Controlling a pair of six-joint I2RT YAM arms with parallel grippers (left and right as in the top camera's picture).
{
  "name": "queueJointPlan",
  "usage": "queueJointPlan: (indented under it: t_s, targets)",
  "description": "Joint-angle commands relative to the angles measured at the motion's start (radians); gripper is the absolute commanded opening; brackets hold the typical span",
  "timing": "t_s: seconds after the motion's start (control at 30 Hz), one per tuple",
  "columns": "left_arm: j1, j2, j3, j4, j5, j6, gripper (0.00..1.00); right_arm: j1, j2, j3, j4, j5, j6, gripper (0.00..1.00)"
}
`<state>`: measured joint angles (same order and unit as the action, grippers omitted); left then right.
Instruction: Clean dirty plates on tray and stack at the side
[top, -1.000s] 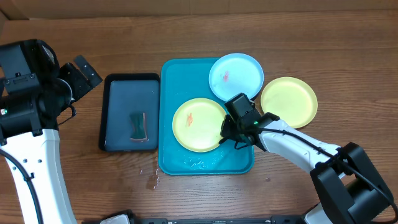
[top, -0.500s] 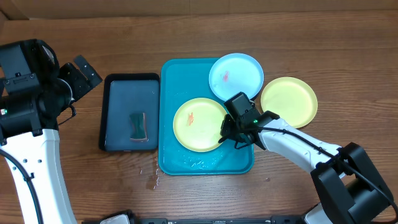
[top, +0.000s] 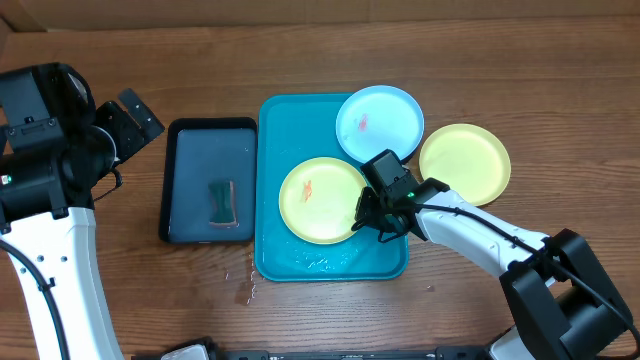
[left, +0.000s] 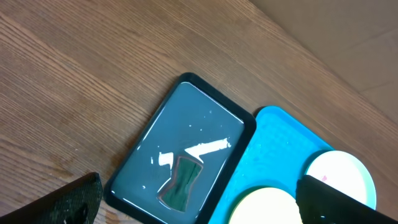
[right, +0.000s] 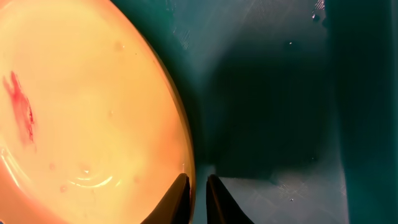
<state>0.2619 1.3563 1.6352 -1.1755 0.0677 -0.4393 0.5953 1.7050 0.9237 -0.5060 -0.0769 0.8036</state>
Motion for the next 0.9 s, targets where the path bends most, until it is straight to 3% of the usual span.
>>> queueJointPlan:
  t_s: [0.0, 0.63, 0.87]
  targets:
    - [0.0, 0.007, 0.005, 0.001, 0.003, -0.01, 1.0, -0.005, 0.004, 0.029, 0.003, -0.003, -0.003, 0.12]
    - [0.0, 0.007, 0.005, 0.001, 0.003, -0.01, 1.0, -0.005, -0.018, 0.037, -0.012, -0.004, -0.003, 0.14]
    - [0.0, 0.007, 0.005, 0.001, 0.003, -0.01, 1.0, -0.005, -0.018, 0.037, -0.013, -0.003, -0.003, 0.06]
